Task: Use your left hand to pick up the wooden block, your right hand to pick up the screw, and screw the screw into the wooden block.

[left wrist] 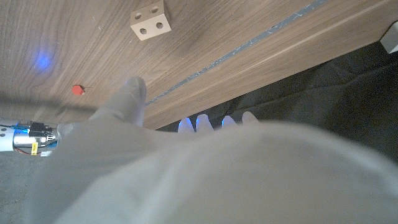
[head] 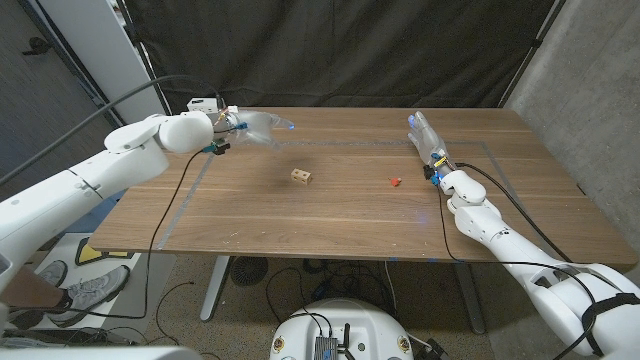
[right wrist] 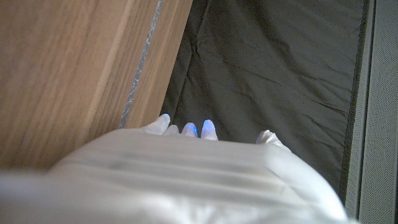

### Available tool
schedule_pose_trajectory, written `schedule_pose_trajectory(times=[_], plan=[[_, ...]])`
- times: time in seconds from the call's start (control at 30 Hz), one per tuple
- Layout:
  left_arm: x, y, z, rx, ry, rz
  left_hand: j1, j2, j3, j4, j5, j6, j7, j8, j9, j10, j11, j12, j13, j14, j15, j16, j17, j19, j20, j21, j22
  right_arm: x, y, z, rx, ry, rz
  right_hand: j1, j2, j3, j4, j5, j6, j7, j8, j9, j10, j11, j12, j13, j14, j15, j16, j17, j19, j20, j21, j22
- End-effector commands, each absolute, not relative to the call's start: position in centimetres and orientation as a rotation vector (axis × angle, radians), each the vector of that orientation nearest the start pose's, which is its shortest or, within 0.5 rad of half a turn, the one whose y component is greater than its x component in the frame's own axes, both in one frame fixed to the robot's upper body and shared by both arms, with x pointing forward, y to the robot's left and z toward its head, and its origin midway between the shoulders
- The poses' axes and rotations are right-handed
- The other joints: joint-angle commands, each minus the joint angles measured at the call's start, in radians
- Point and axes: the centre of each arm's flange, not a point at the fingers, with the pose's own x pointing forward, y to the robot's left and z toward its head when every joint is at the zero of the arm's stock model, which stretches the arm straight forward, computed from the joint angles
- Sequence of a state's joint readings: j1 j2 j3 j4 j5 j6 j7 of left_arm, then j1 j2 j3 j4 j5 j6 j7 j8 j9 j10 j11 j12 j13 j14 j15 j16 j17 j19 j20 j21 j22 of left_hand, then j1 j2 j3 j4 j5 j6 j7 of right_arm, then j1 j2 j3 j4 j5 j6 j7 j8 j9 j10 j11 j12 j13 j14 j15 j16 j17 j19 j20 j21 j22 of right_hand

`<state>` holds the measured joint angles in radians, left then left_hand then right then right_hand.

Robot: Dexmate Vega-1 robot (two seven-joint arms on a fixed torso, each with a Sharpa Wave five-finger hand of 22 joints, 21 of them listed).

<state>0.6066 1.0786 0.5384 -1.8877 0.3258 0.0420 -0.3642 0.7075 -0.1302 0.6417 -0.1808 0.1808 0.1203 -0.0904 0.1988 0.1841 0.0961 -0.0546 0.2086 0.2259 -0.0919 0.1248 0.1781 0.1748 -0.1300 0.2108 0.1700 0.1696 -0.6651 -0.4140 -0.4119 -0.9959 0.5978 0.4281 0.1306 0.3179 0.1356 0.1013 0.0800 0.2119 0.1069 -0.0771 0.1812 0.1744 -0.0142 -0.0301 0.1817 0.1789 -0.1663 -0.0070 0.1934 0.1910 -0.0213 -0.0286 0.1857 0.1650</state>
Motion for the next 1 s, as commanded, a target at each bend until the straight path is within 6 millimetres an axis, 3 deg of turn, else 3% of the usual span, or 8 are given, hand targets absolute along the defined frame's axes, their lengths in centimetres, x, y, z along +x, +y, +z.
schedule_pose_trajectory(times=[0.03, 0.13, 0.2, 0.67, 0.8, 1.0], plan=[[54.0, 25.7, 10.9, 1.787, -0.584, -0.089, 0.038, 0.002, -0.005, 0.007, -0.004, 0.016, -0.042, 0.006, 0.004, 0.036, -0.028, 0.021, 0.002, 0.023, 0.023, 0.015, 0.002, -0.033, 0.003, 0.005, 0.006, 68.6, -28.5, -1.3, 0.006, -0.644, 0.199, 0.006, -0.007, 0.002, -0.003, 0.002, -0.007, 0.000, -0.001, 0.003, 0.006, -0.002, 0.010, 0.004, -0.003, 0.005, 0.006, 0.001, 0.001, 0.004, 0.004, 0.003], [53.8, 25.6, 10.6, 1.798, -0.597, -0.046, 0.063, 0.000, -0.016, 0.011, -0.007, 0.050, -0.069, 0.019, 0.002, 0.083, -0.044, 0.036, -0.004, 0.074, 0.067, 0.025, -0.001, -0.038, 0.002, 0.015, 0.006, 68.5, -28.4, -1.4, 0.006, -0.644, 0.198, 0.006, -0.009, 0.001, -0.003, 0.001, -0.008, -0.001, -0.001, 0.003, 0.007, -0.002, 0.010, 0.004, -0.003, 0.005, 0.006, 0.001, 0.001, 0.006, 0.004, 0.003], [53.7, 25.5, 10.2, 1.819, -0.620, 0.001, 0.067, -0.002, -0.022, 0.013, -0.008, 0.063, -0.076, 0.022, 0.002, 0.107, -0.051, 0.044, -0.006, 0.093, 0.076, 0.028, -0.002, -0.035, 0.002, 0.018, 0.006, 68.4, -28.4, -1.4, 0.009, -0.645, 0.196, 0.006, -0.010, 0.001, -0.004, 0.001, -0.010, -0.002, -0.002, 0.003, 0.006, -0.001, 0.010, 0.004, -0.003, 0.005, 0.006, 0.001, 0.001, 0.008, 0.004, 0.003], [53.6, 24.0, 9.1, 1.921, -0.664, 0.087, 0.074, -0.012, -0.038, 0.016, -0.005, 0.092, -0.095, 0.022, 0.000, 0.164, -0.068, 0.057, -0.014, 0.140, 0.053, 0.029, -0.003, -0.018, 0.002, 0.024, 0.006, 68.2, -28.4, -1.9, 0.023, -0.639, 0.182, 0.006, -0.014, 0.001, -0.007, -0.001, -0.013, -0.003, -0.002, 0.003, 0.006, -0.001, 0.009, 0.004, -0.004, 0.007, 0.005, 0.000, -0.002, 0.016, 0.002, 0.003], [53.8, 23.3, 8.8, 1.938, -0.657, 0.092, 0.074, -0.015, -0.045, 0.019, -0.003, 0.103, -0.120, 0.020, -0.001, 0.182, -0.076, 0.058, -0.019, 0.150, 0.060, 0.026, -0.004, -0.016, 0.003, 0.023, 0.005, 68.2, -28.3, -2.2, 0.028, -0.636, 0.180, 0.006, -0.014, 0.001, -0.008, -0.001, -0.013, -0.003, -0.001, 0.003, 0.007, -0.002, 0.010, 0.004, -0.004, 0.006, 0.005, 0.000, -0.002, 0.015, 0.002, 0.003], [54.2, 22.3, 8.3, 1.993, -0.637, 0.102, 0.072, -0.012, -0.049, 0.022, -0.001, 0.105, -0.127, 0.015, -0.002, 0.200, -0.080, 0.059, -0.024, 0.153, 0.071, 0.022, -0.005, -0.018, 0.004, 0.021, 0.005, 68.1, -28.3, -2.5, 0.035, -0.632, 0.174, 0.007, -0.013, 0.002, -0.010, -0.001, -0.013, -0.004, 0.000, 0.003, 0.007, 0.000, 0.010, 0.004, -0.005, 0.010, 0.005, 0.000, -0.003, 0.016, 0.002, 0.003]])
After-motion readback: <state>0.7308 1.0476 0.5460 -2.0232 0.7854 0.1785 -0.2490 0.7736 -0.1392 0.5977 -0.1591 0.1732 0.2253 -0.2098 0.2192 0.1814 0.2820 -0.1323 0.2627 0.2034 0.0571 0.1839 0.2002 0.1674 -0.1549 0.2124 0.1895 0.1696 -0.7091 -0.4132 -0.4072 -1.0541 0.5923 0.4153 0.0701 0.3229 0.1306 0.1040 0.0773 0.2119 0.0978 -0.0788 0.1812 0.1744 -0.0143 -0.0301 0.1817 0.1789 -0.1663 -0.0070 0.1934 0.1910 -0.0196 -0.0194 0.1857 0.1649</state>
